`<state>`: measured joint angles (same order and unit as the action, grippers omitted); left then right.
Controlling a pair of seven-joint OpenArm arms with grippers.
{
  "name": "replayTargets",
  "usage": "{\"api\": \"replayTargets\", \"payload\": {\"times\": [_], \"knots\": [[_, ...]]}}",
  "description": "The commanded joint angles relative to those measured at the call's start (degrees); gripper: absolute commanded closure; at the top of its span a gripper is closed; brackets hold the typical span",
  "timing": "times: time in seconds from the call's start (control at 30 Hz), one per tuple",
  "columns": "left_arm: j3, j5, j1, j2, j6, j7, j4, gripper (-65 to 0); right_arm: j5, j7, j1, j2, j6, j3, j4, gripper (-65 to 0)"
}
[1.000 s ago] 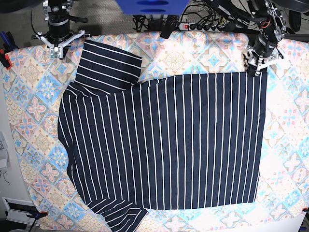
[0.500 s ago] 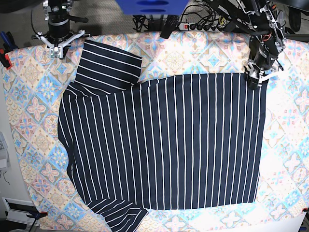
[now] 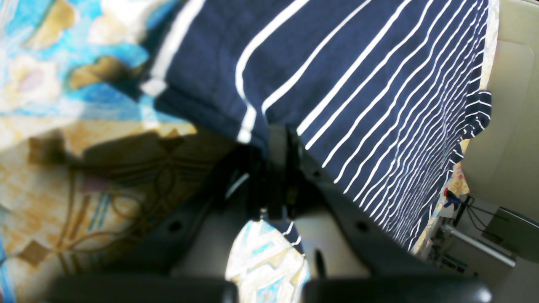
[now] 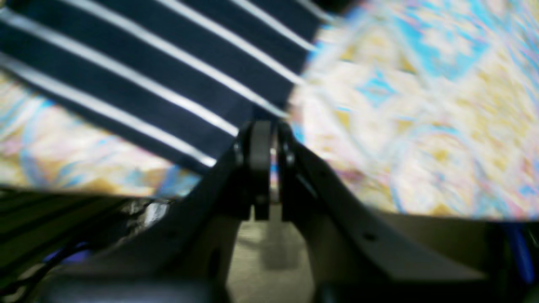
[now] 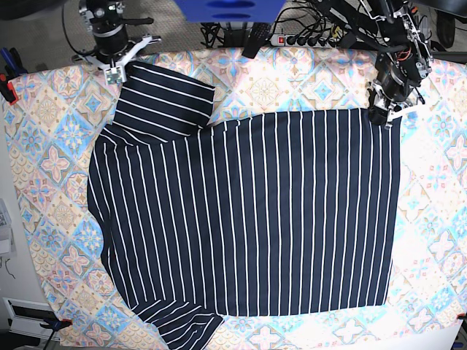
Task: Fold the T-shirt properly
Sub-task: 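Lower the left gripper onto the striped shirt's shoulder corner and grasp, then lower the right gripper onto the folded sleeve corner and grasp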
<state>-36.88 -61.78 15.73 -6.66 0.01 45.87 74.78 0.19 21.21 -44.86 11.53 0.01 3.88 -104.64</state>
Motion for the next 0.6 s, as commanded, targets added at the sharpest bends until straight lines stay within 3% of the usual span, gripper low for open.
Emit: {"api": "replayTargets", "payload": {"times": [0.0,0.27,0.5,0.57], "knots": [[0.0,0.0,0.1,-0.4,0.2,0.9,0.5,0.0,-0.1,-0.9,-0.5,0.4,-0.4,0.1,-0.9,-3.8],[0.1,0.0,0.1,-0.6,0.2,0.9,0.5,0.0,0.3,5.8,2.2,-0.4,-0.4,1.4,-0.5,-17.5],[0.2,0.1,0.1,-0.6,0.2,0.9,0.5,0.0,0.6,8.5,3.5,-1.4,-0.4,1.3,0.2,-18.8],[0.3,0.1,0.1,-0.6,0.2,0.9,0.5,0.0,3.6,10.3,5.1,-1.5,-0.4,0.9,0.9,-18.9]]}}
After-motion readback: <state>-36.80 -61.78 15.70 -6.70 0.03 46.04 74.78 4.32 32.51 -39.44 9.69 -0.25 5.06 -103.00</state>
